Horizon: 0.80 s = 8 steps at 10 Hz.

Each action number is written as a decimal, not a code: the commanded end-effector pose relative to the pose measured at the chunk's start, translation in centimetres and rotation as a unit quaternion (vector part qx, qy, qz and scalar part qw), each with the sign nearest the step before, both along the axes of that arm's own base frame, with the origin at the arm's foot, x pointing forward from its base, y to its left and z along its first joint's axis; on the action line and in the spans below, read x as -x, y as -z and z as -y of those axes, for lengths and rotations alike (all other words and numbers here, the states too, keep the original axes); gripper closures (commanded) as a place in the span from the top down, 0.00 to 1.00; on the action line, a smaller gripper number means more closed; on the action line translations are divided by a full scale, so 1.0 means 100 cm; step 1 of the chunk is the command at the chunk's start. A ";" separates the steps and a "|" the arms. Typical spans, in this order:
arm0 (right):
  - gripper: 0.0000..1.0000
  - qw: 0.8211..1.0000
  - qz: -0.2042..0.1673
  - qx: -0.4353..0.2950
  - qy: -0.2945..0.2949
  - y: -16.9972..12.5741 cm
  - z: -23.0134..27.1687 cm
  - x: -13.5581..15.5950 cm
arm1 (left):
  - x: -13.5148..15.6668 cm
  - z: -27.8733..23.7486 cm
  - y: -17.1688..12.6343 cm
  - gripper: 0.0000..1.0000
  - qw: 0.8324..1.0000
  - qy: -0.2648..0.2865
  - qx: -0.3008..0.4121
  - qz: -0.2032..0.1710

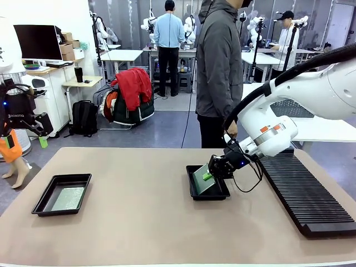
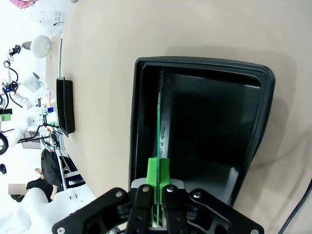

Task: Inspect and transfer BCBs to ESD trays.
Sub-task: Pick up the Blank PCB from the PCB Rack and place it in the right ESD tray.

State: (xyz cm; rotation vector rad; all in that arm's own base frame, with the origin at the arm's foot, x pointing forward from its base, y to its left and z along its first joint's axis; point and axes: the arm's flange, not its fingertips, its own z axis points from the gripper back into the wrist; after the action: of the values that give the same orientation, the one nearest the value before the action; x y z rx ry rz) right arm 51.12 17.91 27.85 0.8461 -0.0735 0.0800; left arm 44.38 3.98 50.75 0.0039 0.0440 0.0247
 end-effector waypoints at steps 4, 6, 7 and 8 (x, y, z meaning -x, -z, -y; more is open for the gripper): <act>0.26 0.999 0.000 0.047 0.006 -0.019 -0.008 0.008 | 0.000 0.000 0.001 1.00 1.000 0.000 0.000 0.003; 0.45 0.996 -0.005 0.088 0.008 -0.030 -0.012 0.008 | 0.000 0.000 0.001 1.00 1.000 0.000 0.000 0.003; 0.80 0.993 -0.004 0.116 0.006 -0.038 -0.017 0.006 | 0.000 0.000 0.001 1.00 1.000 0.000 0.000 0.003; 0.65 0.989 -0.007 0.146 0.008 -0.045 -0.020 0.005 | 0.000 0.000 0.001 1.00 1.000 0.000 0.000 0.003</act>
State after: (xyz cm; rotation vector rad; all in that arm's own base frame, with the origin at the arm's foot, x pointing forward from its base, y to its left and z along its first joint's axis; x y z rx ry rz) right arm 50.81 19.10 31.25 0.6401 -0.0686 0.0877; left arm 44.38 3.98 50.75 0.0039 0.0440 0.0247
